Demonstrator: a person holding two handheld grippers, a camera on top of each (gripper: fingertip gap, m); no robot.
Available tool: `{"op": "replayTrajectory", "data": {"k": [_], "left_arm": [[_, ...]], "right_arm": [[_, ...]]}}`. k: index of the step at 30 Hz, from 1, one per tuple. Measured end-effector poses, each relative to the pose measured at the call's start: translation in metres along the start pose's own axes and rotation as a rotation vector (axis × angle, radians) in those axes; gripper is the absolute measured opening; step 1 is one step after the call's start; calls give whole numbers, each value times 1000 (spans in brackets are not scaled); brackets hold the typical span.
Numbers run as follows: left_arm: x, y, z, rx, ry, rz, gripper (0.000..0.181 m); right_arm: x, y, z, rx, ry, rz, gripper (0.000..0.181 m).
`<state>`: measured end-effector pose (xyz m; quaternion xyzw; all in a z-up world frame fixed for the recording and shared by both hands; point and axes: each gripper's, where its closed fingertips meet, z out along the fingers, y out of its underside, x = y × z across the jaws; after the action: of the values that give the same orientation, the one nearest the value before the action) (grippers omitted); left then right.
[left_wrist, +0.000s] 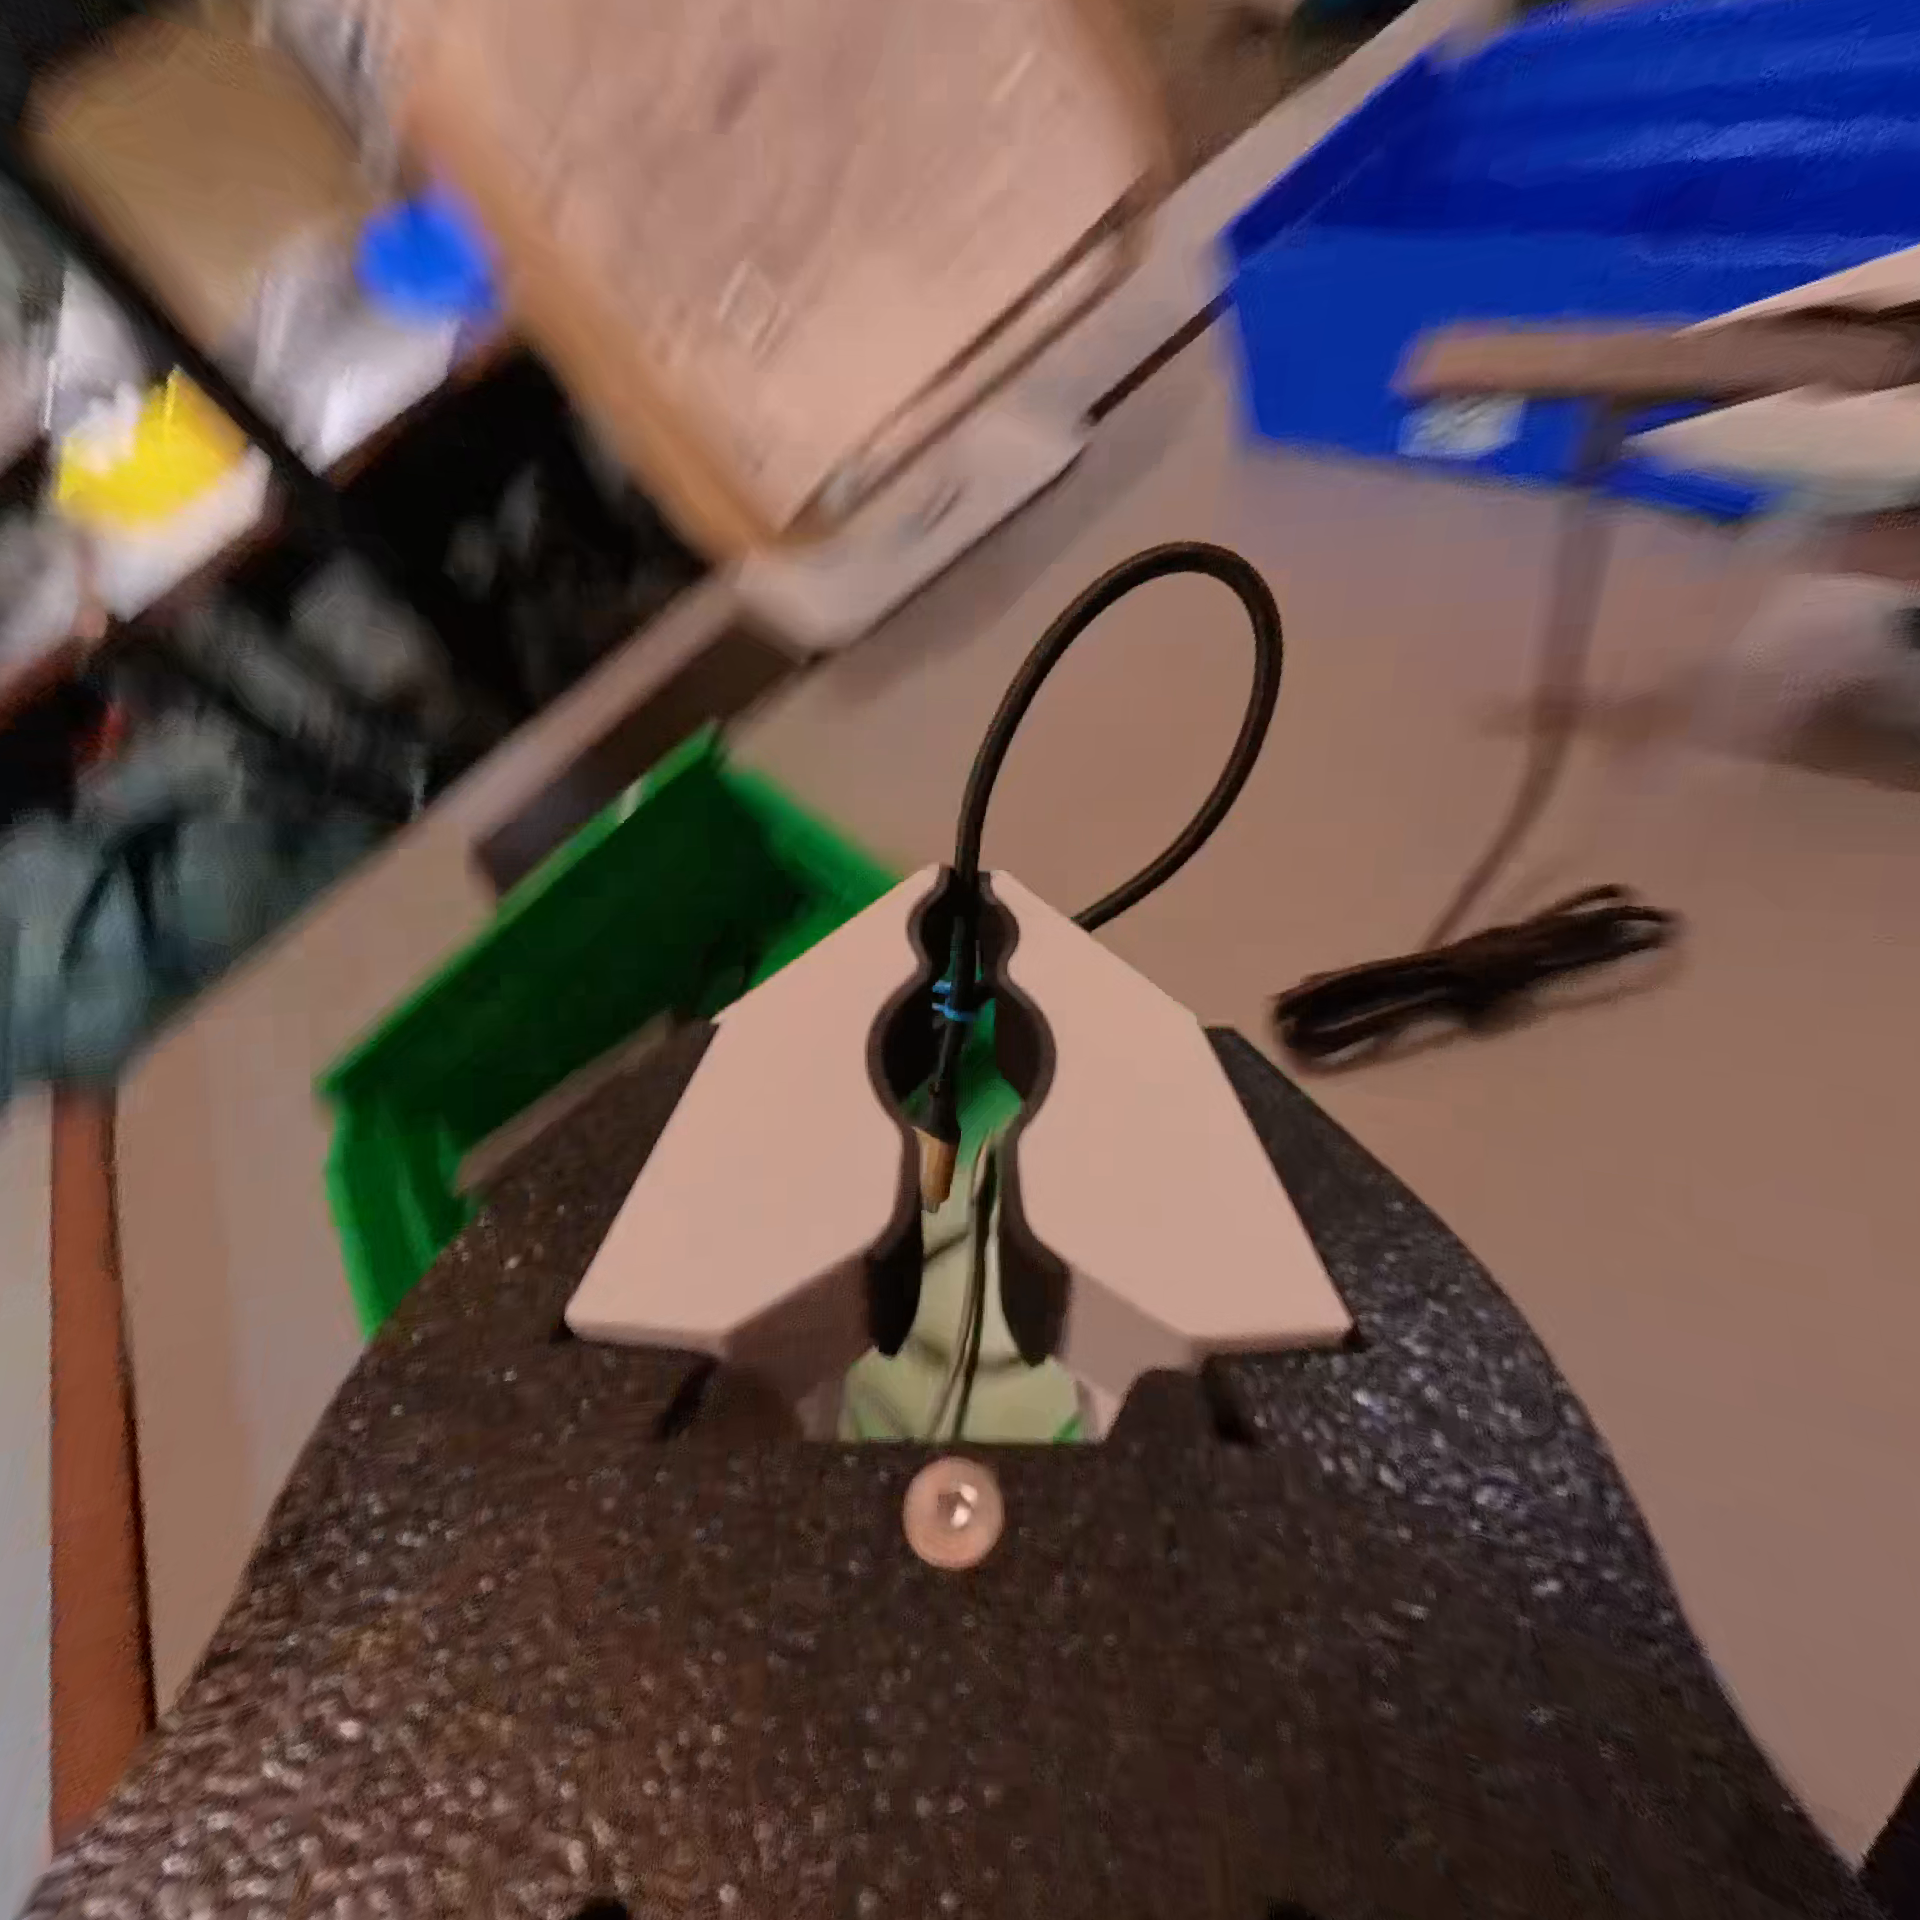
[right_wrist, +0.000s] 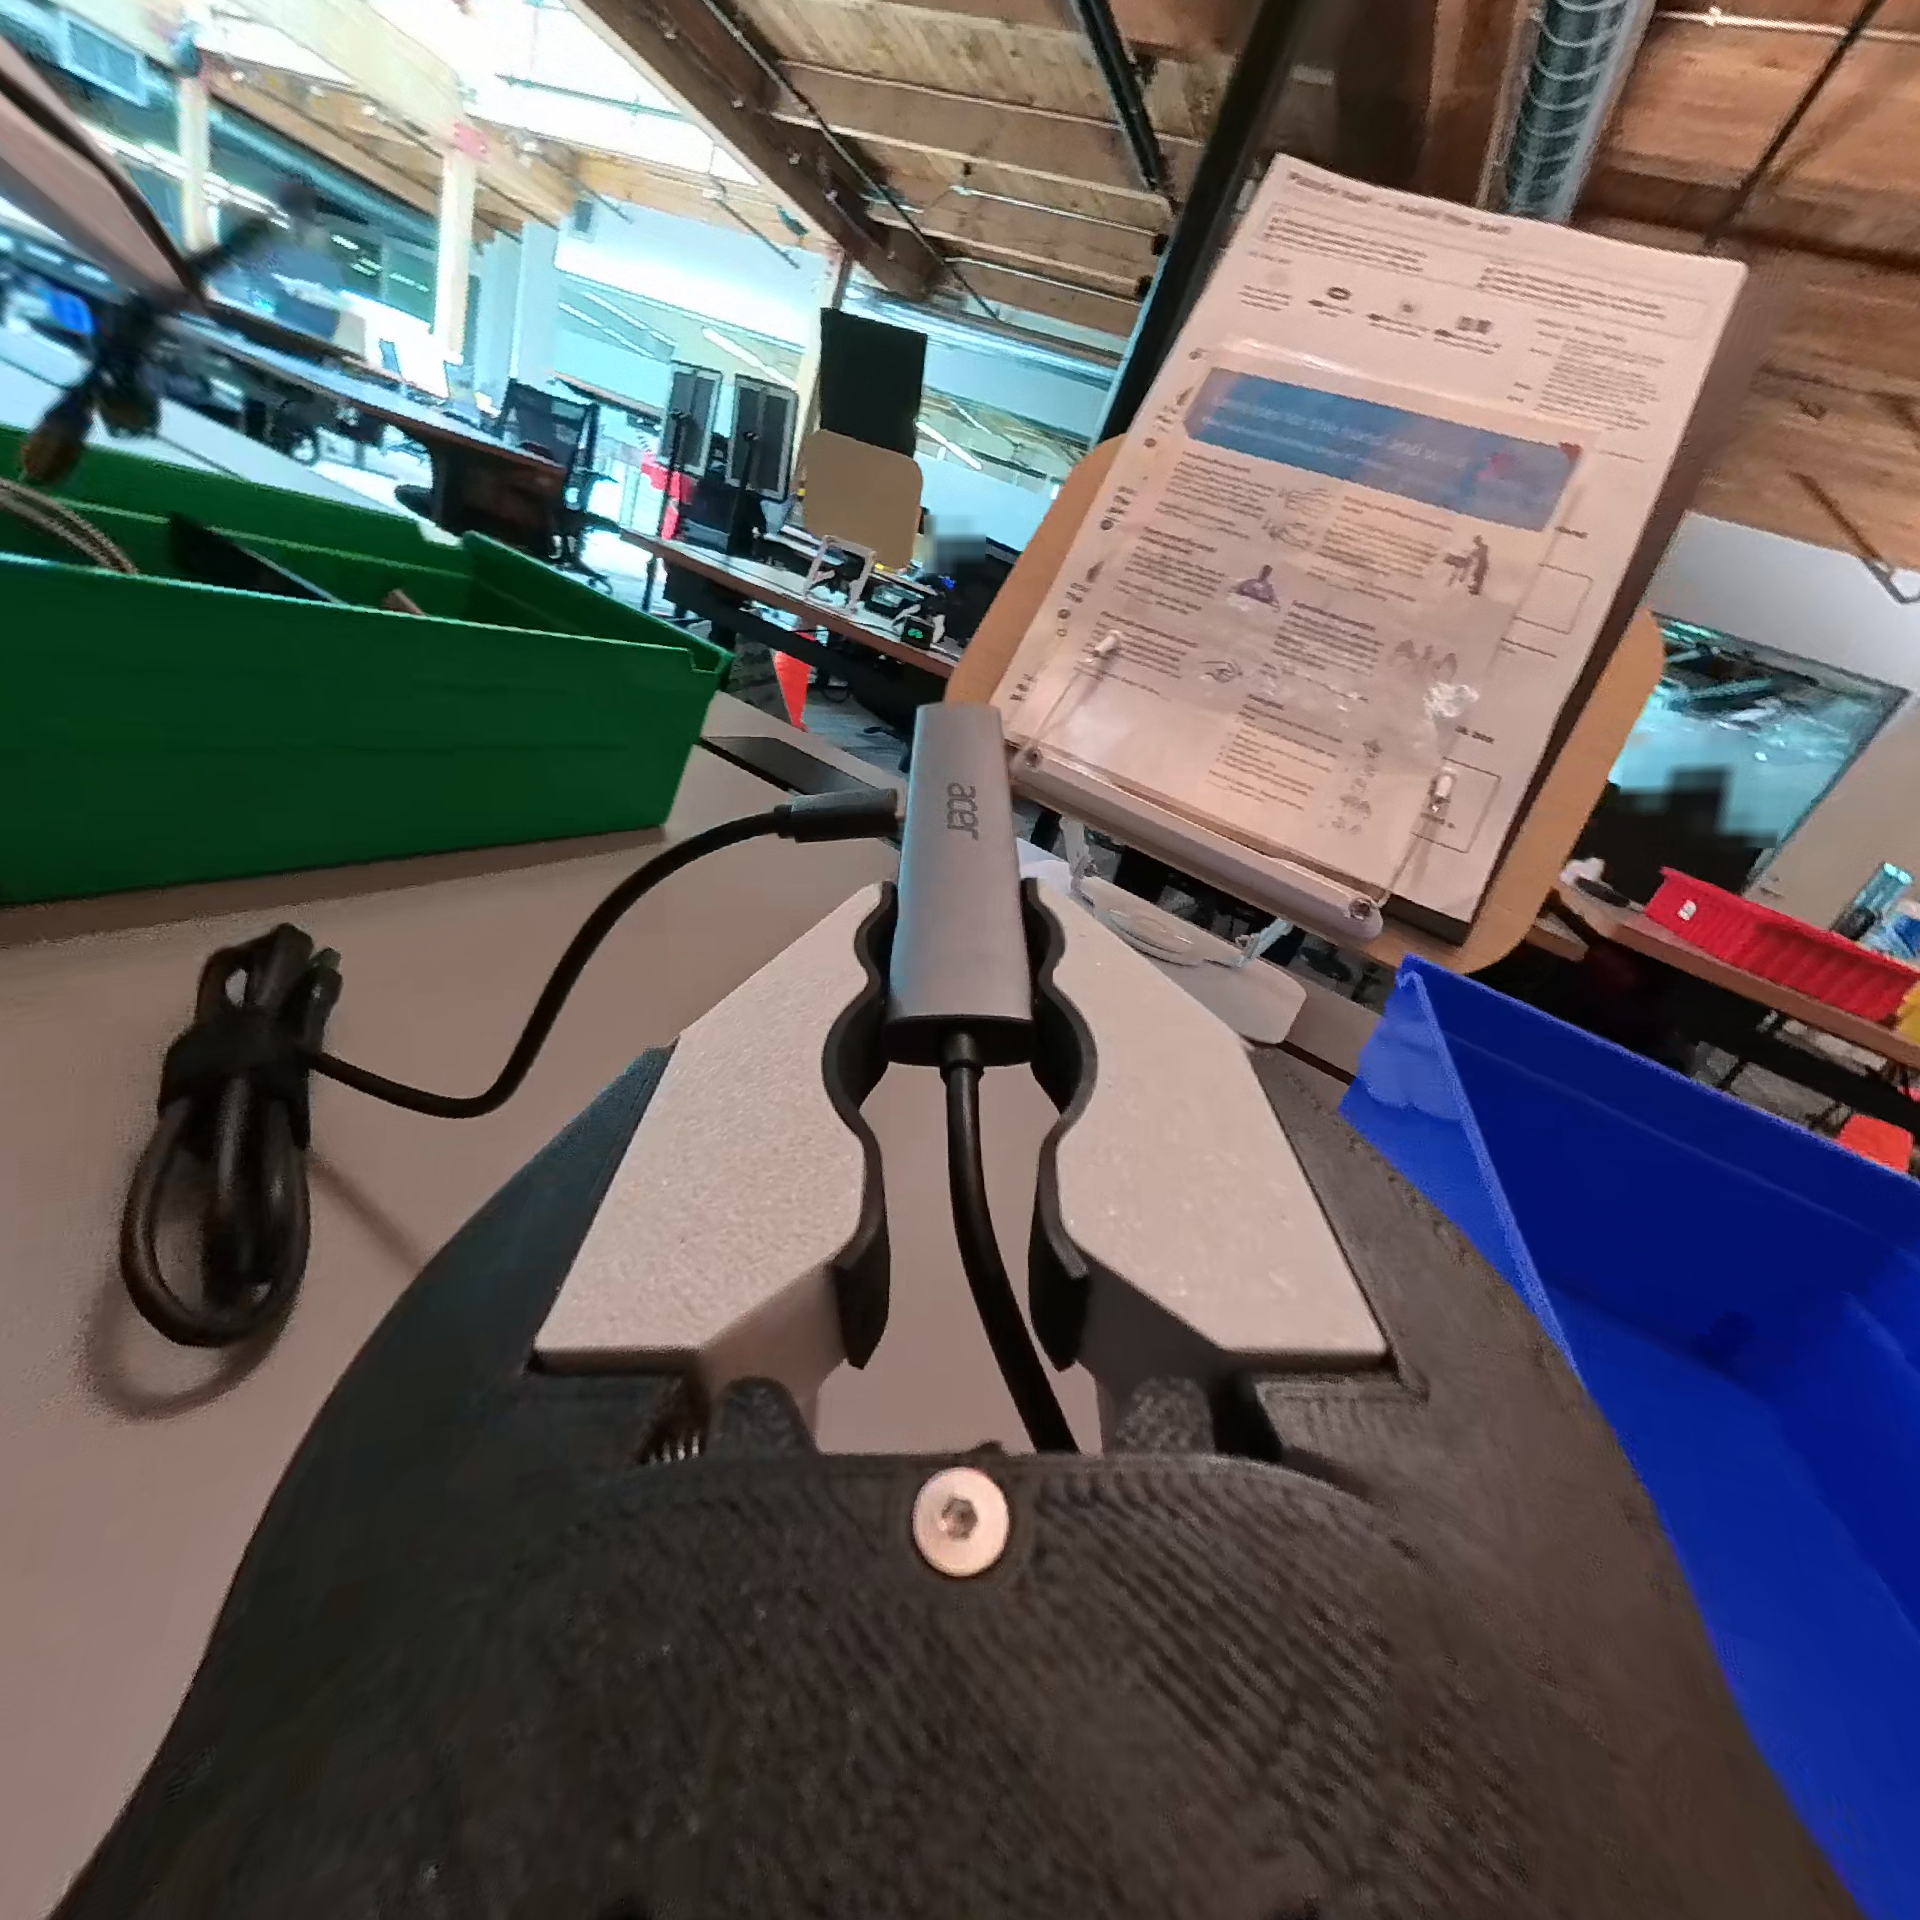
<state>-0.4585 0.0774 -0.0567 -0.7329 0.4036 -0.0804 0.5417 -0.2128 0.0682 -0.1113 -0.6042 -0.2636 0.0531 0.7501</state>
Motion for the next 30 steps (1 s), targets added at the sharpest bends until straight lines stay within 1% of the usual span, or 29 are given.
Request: {"op": "replayTrajectory", "data": {"k": [1, 2, 3, 4, 7, 9, 11, 13, 15, 19, 22, 23, 25, 27, 29, 30], "left_arm": [[25, -20, -2, 87, 86, 102, 2], [57, -31, -4, 143, 198, 215, 2], [90, -31, -4, 163, 320, 327, 2], [118, -24, -1, 147, 419, 415, 1], [173, 12, 22, 30, 572, 571, 1], [198, 40, 35, -17, 625, 696, 2], [214, 63, 42, -73, 654, 759, 5], [220, 80, 45, -131, 667, 771, 17], [217, 94, 46, -203, 641, 759, 22], [199, 106, 38, -313, 549, 650, 34], [186, 105, 31, -325, 471, 550, 39], [181, 104, 29, -338, 436, 488, 40], [175, 100, 28, -354, 376, 301, 41], [169, 93, 33, -347, 297, 56, 43], [169, 95, 40, -369, 261, -177, 43], [172, 99, 44, -387, 264, -247, 43]], "right_arm": [[3, 1, 0, -5, 11, 15, 22], [6, 3, 0, -11, 18, 27, 22], [7, 4, 0, -17, 23, 35, 22], [8, 5, 0, -21, 25, 38, 22], [8, 5, -1, -24, 27, 32, 22], [8, 5, -1, -26, 27, 25, 22], [8, 6, -1, -29, 27, 23, 23], [8, 6, -1, -31, 26, 29, 22], [8, 7, -1, -34, 25, 35, 22], [8, 6, -1, -33, 21, 36, 22], [8, 6, -1, -32, 20, 36, 22], [7, 6, -1, -32, 19, 37, 22], [8, 7, -1, -34, 21, 37, 22], [8, 7, 0, -35, 20, 40, 22], [7, 7, 0, -36, 19, 38, 22], [7, 7, 0, -36, 19, 38, 22]]}}
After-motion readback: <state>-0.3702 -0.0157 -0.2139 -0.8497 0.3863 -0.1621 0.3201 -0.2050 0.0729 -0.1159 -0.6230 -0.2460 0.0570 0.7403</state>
